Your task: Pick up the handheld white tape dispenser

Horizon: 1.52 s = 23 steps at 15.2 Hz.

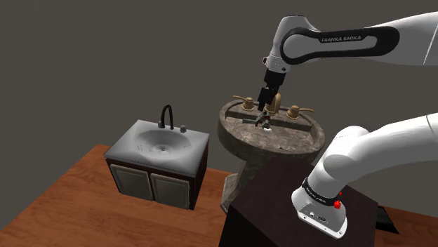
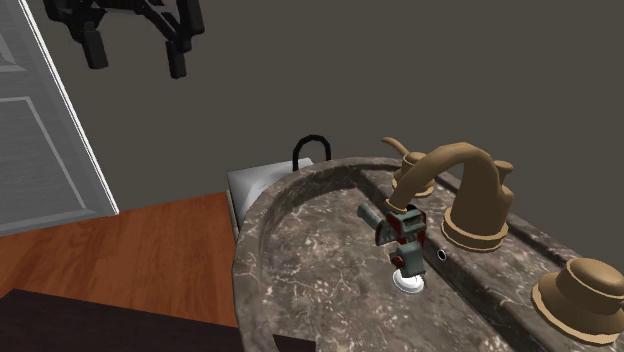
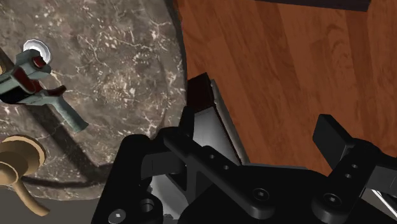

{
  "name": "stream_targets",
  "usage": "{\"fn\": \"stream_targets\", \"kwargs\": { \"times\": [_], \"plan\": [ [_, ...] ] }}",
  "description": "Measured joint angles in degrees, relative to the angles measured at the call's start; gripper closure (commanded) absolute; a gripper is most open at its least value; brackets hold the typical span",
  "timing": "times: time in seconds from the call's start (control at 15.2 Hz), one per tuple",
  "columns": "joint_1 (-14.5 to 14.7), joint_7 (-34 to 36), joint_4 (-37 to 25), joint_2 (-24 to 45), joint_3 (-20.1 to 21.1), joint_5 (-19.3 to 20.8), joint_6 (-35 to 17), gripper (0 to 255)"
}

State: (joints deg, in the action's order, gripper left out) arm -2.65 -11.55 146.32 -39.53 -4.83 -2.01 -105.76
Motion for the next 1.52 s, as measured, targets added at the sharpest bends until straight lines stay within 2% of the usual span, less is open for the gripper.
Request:
{"fn": "stream_targets", "kwargs": {
  "times": [0.46, 0.92, 1.32, 1.52],
  "plan": [
    [-2.2, -9.4, 3.3, 8.2, -6.3, 3.8, -12.9, 0],
    [-2.9, -19.5, 1.8, 20.9, -12.7, 4.3, -25.9, 0],
    [-2.2, -31.1, -3.0, 34.9, -17.6, -1.4, -35.9, 0],
    [-2.6, -38.2, -7.3, 42.6, -18.6, -6.9, -39.1, 0]
  ]
}}
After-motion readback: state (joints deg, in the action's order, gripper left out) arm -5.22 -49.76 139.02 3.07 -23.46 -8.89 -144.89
